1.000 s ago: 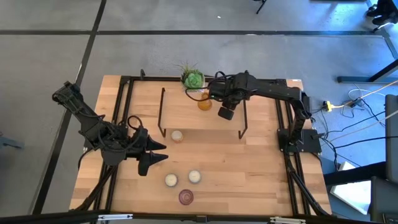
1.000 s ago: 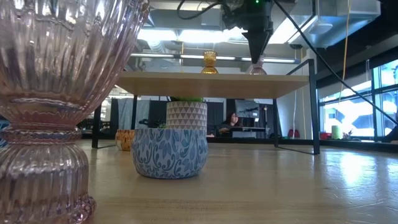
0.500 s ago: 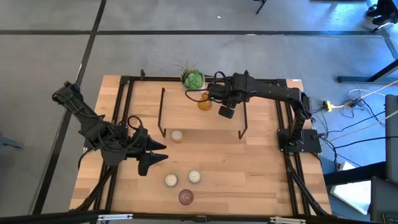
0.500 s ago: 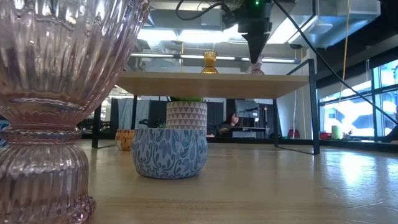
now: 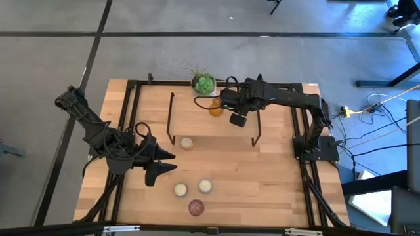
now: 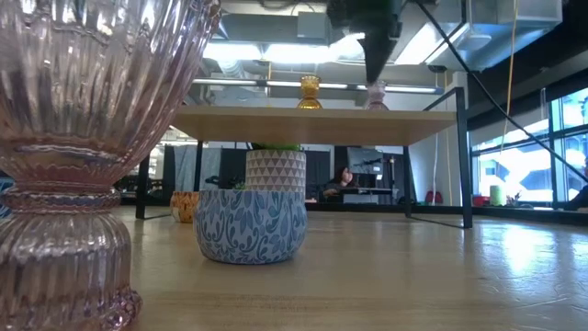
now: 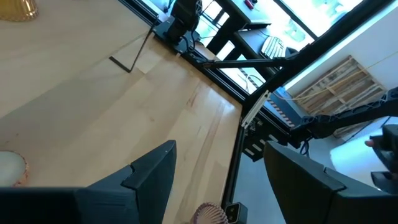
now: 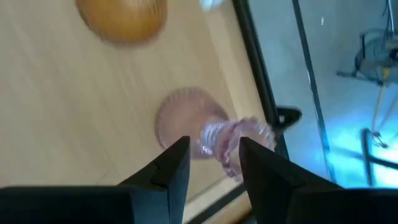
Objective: Pick & Place candle stick holders
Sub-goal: Put the orange candle on the shelf aligned with the orange candle holder
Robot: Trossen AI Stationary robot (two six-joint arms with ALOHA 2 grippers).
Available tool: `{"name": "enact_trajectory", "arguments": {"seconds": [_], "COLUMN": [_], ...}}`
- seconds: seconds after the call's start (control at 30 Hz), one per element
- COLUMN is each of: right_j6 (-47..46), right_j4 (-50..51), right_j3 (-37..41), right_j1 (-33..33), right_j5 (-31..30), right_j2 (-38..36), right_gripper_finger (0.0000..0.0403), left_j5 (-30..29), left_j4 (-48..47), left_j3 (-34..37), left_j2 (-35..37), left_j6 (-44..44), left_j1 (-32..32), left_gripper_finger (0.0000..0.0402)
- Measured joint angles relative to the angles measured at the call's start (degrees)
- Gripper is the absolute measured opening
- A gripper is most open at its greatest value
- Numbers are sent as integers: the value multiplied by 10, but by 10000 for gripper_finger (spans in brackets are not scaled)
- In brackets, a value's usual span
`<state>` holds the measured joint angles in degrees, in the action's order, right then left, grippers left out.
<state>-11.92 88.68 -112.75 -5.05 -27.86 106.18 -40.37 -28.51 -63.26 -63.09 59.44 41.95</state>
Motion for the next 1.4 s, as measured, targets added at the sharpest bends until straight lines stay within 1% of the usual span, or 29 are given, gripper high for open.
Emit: {"name": "enact_trajectory", "arguments": {"seconds": [0.23, 0.37, 0.43, 0.53, 0.57, 0.63, 0.77, 0.93, 1.03, 1.2, 1.3, 1.4], "right_j6": [5, 6, 3, -13, -17, -29, -65, -74, -74, -87, -111, -136], "right_j4": [-2, 2, 3, 0, -11, -32, -29, -32, -32, -13, 17, 14], "right_j3": [-83, -144, -175, -224, -222, -209, -209, -208, -208, -208, -208, -203], "right_j1": [15, 24, 31, 40, 45, 54, 79, 127, 161, 218, 255, 301], "right_j5": [0, 0, 10, 50, 68, 124, 238, 337, 356, 356, 355, 346], "right_j2": [-2, -2, -4, -5, -12, -32, -46, -52, -51, -51, -51, -52], "right_gripper_finger": [157, 167, 169, 170, 170, 170, 170, 170, 170, 170, 170, 170], "left_j5": [5, 4, 4, 5, 5, 7, 37, 36, 27, 24, 27, 33], "left_j4": [0, 0, 0, 0, -1, -1, -1, -1, 0, 0, 0, 0], "left_j3": [0, 0, 0, 0, 0, 0, 0, 0, 0, 0, 0, 0], "left_j2": [0, -5, -6, -6, -6, -6, -6, -6, -6, -22, -43, -70], "left_j6": [0, 0, 0, -1, -1, -2, -7, -13, -16, -3, 31, 88], "left_j1": [-1, -1, -1, -1, -1, -1, -1, -1, -1, -1, -8, -17], "left_gripper_finger": [239, 239, 239, 239, 239, 239, 239, 239, 239, 239, 239, 239]}}
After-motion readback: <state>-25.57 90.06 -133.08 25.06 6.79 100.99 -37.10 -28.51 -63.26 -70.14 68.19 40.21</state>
